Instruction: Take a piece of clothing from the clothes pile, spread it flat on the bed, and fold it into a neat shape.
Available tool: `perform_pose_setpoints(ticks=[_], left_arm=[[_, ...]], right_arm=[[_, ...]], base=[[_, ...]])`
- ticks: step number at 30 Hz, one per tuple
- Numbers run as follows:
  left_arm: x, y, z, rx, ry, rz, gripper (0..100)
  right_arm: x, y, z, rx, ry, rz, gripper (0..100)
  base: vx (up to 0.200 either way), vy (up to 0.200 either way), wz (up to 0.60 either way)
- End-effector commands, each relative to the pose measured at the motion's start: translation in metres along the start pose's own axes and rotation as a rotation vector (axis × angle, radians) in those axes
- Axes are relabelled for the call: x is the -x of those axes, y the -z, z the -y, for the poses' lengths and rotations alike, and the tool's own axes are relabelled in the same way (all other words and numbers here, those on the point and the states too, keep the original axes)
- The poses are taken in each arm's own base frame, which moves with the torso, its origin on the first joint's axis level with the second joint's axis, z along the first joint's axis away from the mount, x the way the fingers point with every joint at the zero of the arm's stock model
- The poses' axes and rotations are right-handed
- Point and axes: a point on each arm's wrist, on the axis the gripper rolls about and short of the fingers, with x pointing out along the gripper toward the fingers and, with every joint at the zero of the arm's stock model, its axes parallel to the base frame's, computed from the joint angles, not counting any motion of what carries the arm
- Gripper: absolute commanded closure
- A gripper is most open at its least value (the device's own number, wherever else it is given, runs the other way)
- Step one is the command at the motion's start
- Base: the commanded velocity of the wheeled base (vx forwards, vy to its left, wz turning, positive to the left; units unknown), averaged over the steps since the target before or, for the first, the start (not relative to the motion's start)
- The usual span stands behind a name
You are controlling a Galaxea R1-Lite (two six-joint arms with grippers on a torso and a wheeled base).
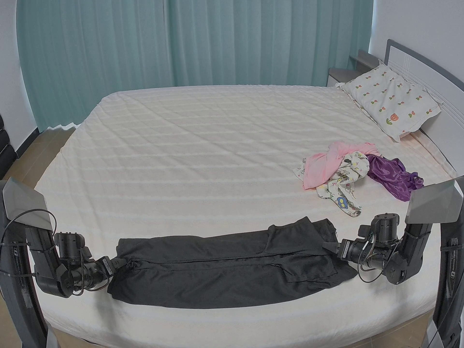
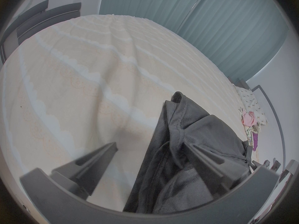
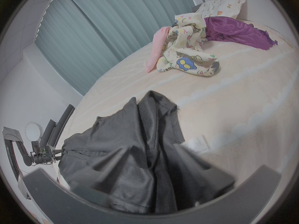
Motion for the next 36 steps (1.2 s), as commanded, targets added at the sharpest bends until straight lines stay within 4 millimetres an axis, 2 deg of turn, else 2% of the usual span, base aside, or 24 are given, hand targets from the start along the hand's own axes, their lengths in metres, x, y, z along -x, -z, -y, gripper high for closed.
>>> perform_pose_setpoints(ticks=[1, 6, 10, 14, 16, 19, 24, 32, 33, 36], left_arm=[[0.001, -0.002, -0.006, 0.025, -0.017, 0.008, 0], [0.012, -0.011, -0.017, 0.088, -0.020, 0.038, 0], [0.032, -0.030, -0.017, 0.239, 0.083, 0.090, 0], [0.050, -0.044, -0.005, 0.379, 0.198, 0.117, 0], [0.054, -0.048, 0.004, 0.449, 0.239, 0.120, 0], [0.053, -0.046, 0.019, 0.520, 0.278, 0.096, 0], [0.046, -0.043, 0.020, 0.545, 0.275, 0.071, 0], [0.043, -0.042, 0.021, 0.536, 0.292, 0.086, 0], [0.043, -0.042, 0.021, 0.536, 0.292, 0.086, 0], [0.043, -0.042, 0.021, 0.535, 0.293, 0.085, 0]], right_arm=[[0.006, -0.010, -0.004, 0.002, -0.017, 0.038, 0], [0.016, -0.025, -0.011, -0.044, -0.055, 0.087, 0], [0.024, -0.041, -0.028, -0.126, -0.161, 0.110, 0], [0.012, -0.041, -0.043, -0.122, -0.246, 0.074, 0], [-0.002, -0.035, -0.040, -0.124, -0.242, 0.056, 0], [-0.012, -0.027, -0.032, -0.134, -0.232, 0.027, 0], [-0.022, -0.025, -0.017, -0.147, -0.220, 0.021, 0], [-0.035, -0.016, -0.011, -0.147, -0.221, -0.011, 0], [-0.034, -0.015, -0.011, -0.148, -0.220, -0.013, 100], [-0.031, -0.012, -0.010, -0.154, -0.213, -0.026, 100]], base=[[0.000, 0.000, 0.00], [0.000, 0.000, 0.00], [0.000, 0.000, 0.00], [0.000, 0.000, 0.00], [0.000, 0.000, 0.00], [0.000, 0.000, 0.00], [0.000, 0.000, 0.00], [0.000, 0.000, 0.00], [0.000, 0.000, 0.00], [0.000, 0.000, 0.00]])
